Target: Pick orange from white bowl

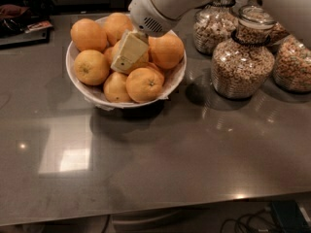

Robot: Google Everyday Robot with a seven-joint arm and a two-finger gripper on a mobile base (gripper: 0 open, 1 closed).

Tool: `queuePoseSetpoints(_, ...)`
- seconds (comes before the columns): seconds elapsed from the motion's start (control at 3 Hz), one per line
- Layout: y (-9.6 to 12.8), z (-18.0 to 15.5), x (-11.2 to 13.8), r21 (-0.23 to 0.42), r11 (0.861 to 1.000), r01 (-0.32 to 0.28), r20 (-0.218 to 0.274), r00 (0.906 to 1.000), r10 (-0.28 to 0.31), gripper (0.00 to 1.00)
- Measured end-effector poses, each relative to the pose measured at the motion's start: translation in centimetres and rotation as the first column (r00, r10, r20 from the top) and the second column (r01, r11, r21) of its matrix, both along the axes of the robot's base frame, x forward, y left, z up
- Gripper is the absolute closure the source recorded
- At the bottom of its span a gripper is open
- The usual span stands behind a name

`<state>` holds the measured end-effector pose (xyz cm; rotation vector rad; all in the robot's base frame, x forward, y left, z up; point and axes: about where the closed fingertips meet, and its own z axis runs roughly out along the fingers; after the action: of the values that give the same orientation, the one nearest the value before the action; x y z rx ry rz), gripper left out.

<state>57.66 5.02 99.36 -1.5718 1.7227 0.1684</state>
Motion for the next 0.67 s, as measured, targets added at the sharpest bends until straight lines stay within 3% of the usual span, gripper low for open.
queuePoseSetpoints(0.67,0.9,-2.5,-0.3,-0.028,0.999,0.043,-0.069,0.9966,-0.045,0.18)
